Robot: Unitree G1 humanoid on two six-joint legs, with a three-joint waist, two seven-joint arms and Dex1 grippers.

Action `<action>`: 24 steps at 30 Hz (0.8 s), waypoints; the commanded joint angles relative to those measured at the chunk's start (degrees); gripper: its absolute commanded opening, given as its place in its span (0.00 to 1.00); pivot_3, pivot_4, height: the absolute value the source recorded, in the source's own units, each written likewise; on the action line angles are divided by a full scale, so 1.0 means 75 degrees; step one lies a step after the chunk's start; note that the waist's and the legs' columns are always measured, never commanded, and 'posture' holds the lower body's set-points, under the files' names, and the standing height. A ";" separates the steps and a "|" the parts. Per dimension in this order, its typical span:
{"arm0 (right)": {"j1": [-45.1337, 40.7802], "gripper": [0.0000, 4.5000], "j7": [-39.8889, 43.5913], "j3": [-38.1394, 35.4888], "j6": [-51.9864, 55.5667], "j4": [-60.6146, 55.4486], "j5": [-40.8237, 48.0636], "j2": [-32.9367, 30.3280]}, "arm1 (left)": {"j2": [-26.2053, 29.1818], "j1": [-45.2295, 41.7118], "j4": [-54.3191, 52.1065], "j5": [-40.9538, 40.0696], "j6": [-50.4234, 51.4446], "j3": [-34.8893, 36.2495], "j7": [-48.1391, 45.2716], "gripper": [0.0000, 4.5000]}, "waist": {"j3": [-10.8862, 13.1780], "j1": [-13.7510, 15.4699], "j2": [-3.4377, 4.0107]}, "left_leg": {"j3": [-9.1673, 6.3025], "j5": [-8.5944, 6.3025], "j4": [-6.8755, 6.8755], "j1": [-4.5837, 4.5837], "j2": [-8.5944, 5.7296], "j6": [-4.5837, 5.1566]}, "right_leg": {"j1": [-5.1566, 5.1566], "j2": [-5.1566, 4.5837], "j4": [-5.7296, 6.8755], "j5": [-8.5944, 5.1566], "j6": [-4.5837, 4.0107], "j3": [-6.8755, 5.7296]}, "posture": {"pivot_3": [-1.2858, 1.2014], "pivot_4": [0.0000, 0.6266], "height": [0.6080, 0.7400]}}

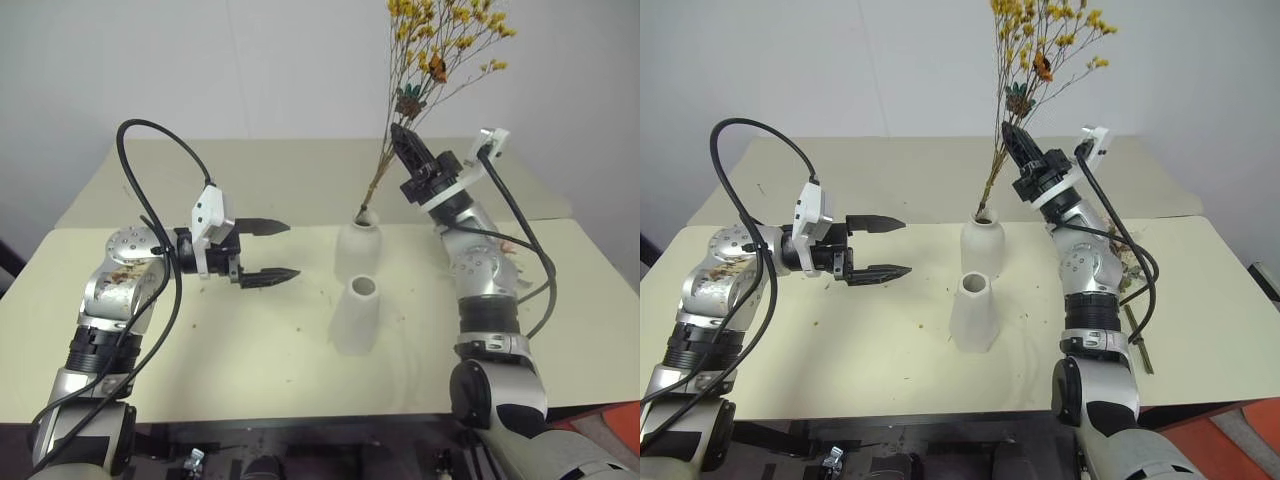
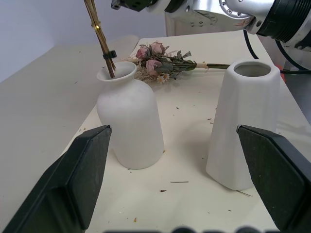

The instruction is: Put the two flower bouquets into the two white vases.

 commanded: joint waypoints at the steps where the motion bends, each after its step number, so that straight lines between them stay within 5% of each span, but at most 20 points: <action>1: 0.0060 0.01 0.0220 0.0115 -0.0225 -0.0126 -0.0109 -0.0120 | 0.0067 0.0042 -0.0240 -0.0104 0.0032 0.0129 0.0038 1.00 | 0.0000 -0.0009 0.0000 | 0.0000 0.0000 0.0000 -0.0001 0.0000 0.0000 | 0.0000 0.0000 -0.0001 0.0000 0.0000 0.0000 | 0.52 0.24 1.00; 19: 0.0661 0.01 0.1497 0.0604 -0.1189 0.0247 -0.0689 -0.0162 | 0.0122 0.0190 -0.0358 -0.0089 0.0128 0.0142 0.0141 1.00 | 0.0000 -0.0009 0.0000 | 0.0000 0.0000 0.0000 0.0002 0.0000 0.0000 | 0.0001 0.0001 0.0001 0.0000 0.0000 0.0000 | 0.52 0.24 1.00; 24: 0.0732 0.30 0.1736 0.0629 -0.1333 0.0323 -0.0749 -0.0182 | 0.0099 0.0170 -0.0343 -0.0067 0.0087 0.0137 0.0158 1.00 | 0.0000 -0.0005 0.0000 | 0.0000 0.0000 0.0000 0.0002 0.0000 0.0000 | 0.0001 0.0001 0.0002 0.0000 0.0000 0.0000 | 0.52 0.24 1.00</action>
